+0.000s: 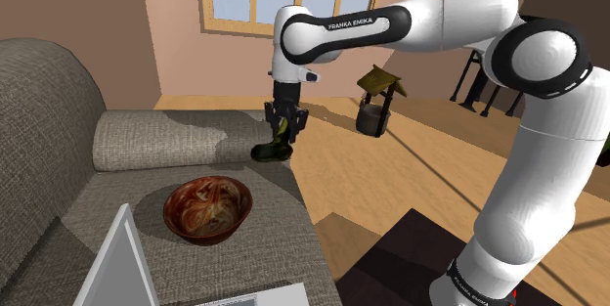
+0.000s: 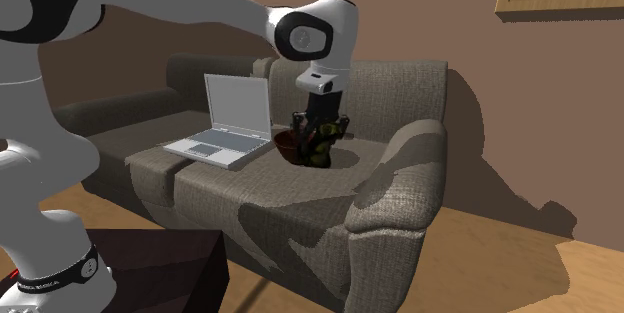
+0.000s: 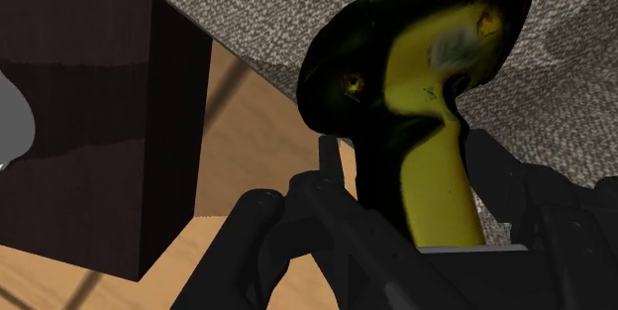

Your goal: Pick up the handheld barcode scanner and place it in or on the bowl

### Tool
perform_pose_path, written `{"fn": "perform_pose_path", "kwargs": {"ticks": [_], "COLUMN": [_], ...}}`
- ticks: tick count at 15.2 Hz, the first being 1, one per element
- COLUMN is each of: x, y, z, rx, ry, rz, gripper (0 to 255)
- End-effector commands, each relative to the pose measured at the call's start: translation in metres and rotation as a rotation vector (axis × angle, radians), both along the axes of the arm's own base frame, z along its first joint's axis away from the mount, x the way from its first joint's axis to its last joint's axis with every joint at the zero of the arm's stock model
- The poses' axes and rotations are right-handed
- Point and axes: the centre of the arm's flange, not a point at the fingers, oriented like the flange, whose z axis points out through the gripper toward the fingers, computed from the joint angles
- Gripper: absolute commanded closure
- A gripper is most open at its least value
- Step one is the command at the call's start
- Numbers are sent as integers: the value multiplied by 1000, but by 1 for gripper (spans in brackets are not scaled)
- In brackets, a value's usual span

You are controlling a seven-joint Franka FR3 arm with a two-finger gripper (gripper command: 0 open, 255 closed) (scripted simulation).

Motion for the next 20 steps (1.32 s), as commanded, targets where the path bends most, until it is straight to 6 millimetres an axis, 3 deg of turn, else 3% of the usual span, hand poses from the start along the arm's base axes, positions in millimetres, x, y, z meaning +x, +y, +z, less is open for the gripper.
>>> {"fn": "perform_pose_path", "kwargs": {"ticks": [1,8,20], "x": [0,0,-36], "y": [1,1,156], "z": [11,44,48], "rx": [0,0,0], "ry": [0,0,0], "rz": [0,0,0], "gripper": [255,255,255]}}
